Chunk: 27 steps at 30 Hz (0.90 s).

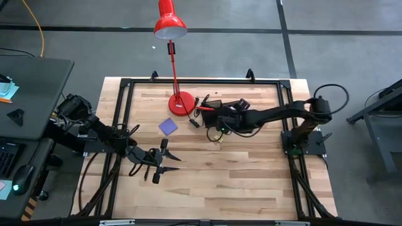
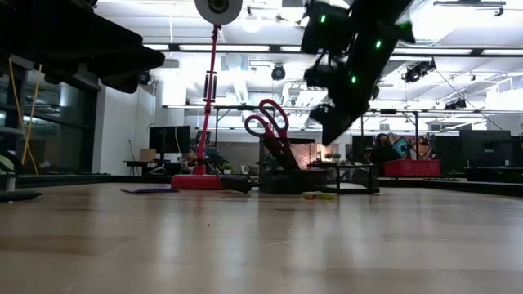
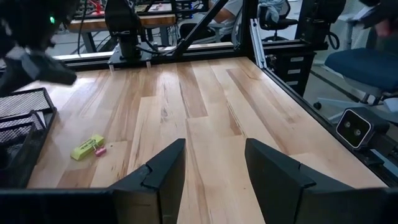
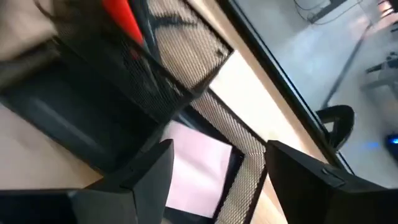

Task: Pick and place office supplies into organizer
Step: Put the blue sticky notes into the black desk organizer

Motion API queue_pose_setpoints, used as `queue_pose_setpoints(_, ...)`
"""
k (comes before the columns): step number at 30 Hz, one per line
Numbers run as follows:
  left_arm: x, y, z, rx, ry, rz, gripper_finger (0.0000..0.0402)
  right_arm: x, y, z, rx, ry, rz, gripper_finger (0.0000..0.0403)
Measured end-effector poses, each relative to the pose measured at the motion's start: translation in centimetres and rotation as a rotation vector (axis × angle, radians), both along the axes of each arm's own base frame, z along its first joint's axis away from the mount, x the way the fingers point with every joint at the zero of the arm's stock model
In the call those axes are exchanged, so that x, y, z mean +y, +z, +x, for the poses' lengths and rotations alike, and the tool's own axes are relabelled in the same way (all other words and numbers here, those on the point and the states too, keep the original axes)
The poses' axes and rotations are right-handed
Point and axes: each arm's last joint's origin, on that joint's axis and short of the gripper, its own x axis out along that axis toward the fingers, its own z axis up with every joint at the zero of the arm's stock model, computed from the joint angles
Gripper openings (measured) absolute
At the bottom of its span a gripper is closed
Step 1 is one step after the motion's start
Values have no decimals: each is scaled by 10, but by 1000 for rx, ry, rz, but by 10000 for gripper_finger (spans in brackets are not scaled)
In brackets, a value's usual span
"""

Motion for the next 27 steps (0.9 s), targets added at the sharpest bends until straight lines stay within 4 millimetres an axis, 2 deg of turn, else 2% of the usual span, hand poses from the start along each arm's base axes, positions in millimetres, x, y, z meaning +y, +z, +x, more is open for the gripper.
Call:
queue_pose_setpoints(5,0,0,0,0,0,0,159,22,15,0,-119,70,99,237)
queue_pose_setpoints(11,1,0,0,-3,31,6,159,53,19,8,-207,214,175,236)
queue_pose_setpoints(17,2,0,0,-8,72,15,159,86,29,20,-412,343,304,236)
queue_pose_setpoints(20,2,1,0,-18,79,11,159,98,28,27,-487,366,302,239)
queue_pose_setpoints(24,2,2,0,-15,73,-11,159,103,18,42,-561,380,260,268)
queue_pose_setpoints(27,-1,1,-2,21,-56,-32,159,99,5,58,-627,394,231,310)
